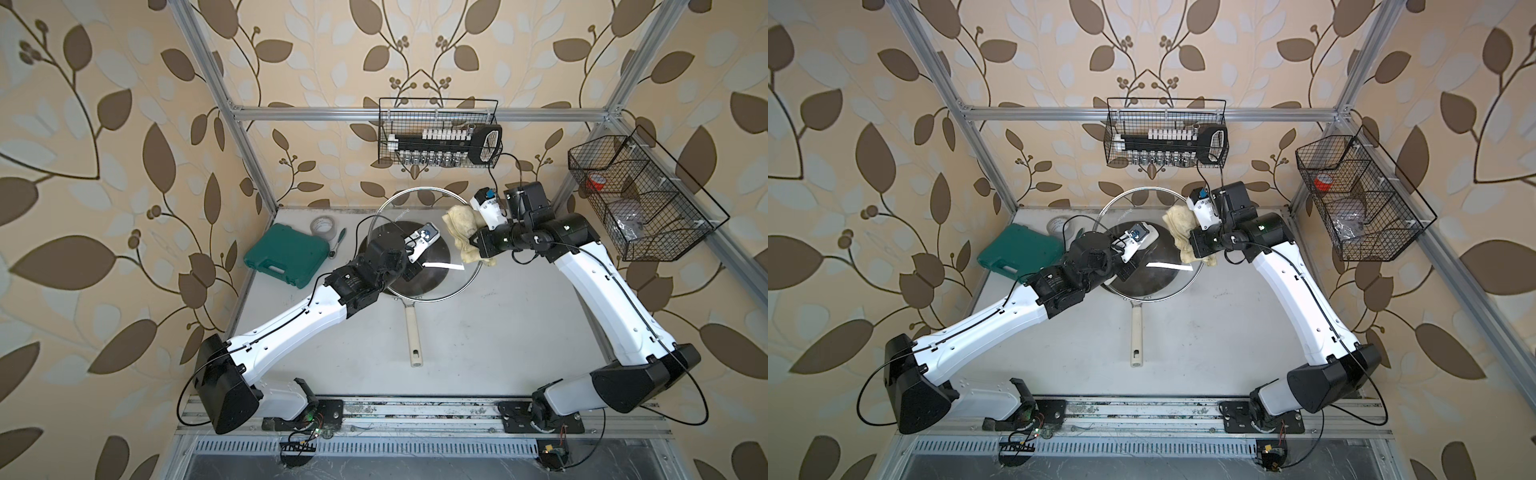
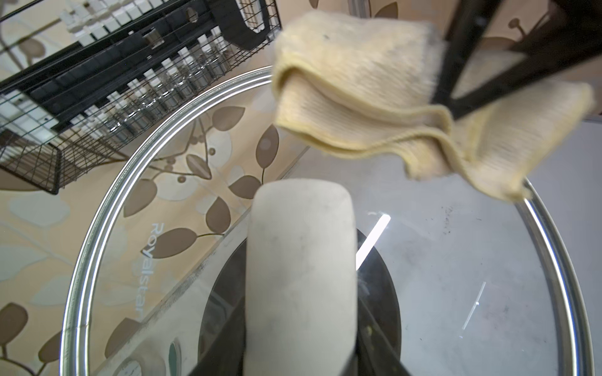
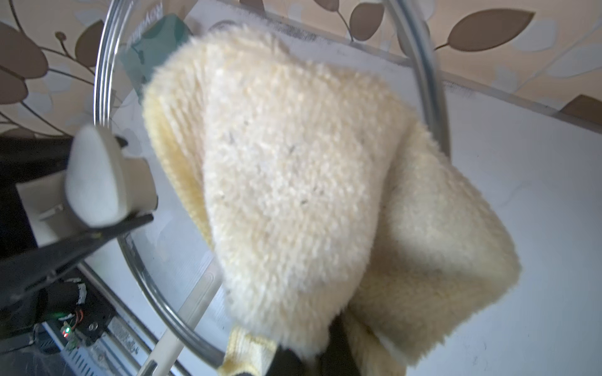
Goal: Wipe the pot lid with a cloth
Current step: Wipe the pot lid.
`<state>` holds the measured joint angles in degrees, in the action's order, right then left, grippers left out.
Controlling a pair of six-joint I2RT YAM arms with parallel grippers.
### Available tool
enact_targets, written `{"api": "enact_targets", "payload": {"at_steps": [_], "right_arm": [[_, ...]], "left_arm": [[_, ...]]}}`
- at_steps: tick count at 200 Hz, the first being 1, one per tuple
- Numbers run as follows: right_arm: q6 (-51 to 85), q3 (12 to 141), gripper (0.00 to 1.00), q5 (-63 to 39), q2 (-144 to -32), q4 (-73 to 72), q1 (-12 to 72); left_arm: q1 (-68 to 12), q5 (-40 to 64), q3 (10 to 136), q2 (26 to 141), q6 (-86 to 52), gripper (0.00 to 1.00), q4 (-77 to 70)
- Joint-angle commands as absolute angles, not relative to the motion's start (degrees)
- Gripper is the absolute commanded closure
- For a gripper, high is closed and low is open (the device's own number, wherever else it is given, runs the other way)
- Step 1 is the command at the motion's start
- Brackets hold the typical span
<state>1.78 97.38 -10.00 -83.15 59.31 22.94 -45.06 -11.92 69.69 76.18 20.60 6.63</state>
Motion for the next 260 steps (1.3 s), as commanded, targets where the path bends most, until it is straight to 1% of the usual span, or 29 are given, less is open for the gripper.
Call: {"api": "enact_targets", "payload": {"at_steps": [1, 22, 45, 54, 71, 87, 112, 136, 152, 169, 190, 205, 260], "right_arm": [[4.25, 94.21, 1.0, -9.18, -80.73, 61.51, 27.4], [7.49, 91.42, 1.0, -8.14, -78.91, 60.49, 32.62], [10.43, 89.86, 1.0, -6.95, -78.4, 58.91, 38.61], [11.24, 89.55, 1.0, -6.79, -78.44, 58.17, 40.17], [13.09, 89.29, 1.0, -5.42, -77.99, 57.52, 40.34], [13.27, 88.96, 1.0, -2.25, -76.95, 57.5, 39.91], [12.92, 87.99, 1.0, -2.15, -75.35, 58.31, 35.07], [10.81, 87.34, 1.0, -1.1, -74.53, 58.15, 31.08], [9.79, 87.95, 1.0, -0.69, -74.84, 57.81, 29.18], [9.19, 90.23, 1.0, 0.24, -76.3, 57.74, 28.15], [8.29, 94.03, 1.0, 0.65, -79.23, 57.31, 28.09], [8.36, 97.38, 1.0, -0.72, -82.04, 57.23, 28.34], [7.3, 109.26, 1.0, -1.71, -93.15, 57.74, 35.69]], "left_arm": [[-45.45, -20.22, 78.18, 71.75, 11.14, 1.0, -11.03], [-45.44, -23.77, 79.25, 72.32, 3.3, 1.0, -10.11], [-45.44, -24.46, 79.28, 72.75, -5.09, 1.0, -9.15], [-45.44, -24.2, 79.43, 72.86, -6.39, 1.0, -8.85], [-45.44, -23.6, 79.13, 72.54, -6.33, 1.0, -8.08], [-45.44, -22.86, 77.53, 71.45, -3.15, 1.0, -9.11], [-45.44, -20.45, 73.99, 69.61, 4.27, 1.0, -12.2], [-45.45, -11.09, 70.88, 67.41, 14.97, 1.0, -14.64], [-45.45, -3.73, 69.62, 66.01, 22.63, 1.0, -13.48], [-45.44, -0.19, 68.31, 64.6, 27.84, 1.0, -12.56], [-45.44, 2.97, 66.61, 63.16, 36.11, 1.0, -11.69], [-45.48, 3.57, 66.29, 62.61, 39.44, 1.0, -10.48], [-45.62, 6.78, 65.39, 62.31, 42.8, 1.0, -8.76]]}}
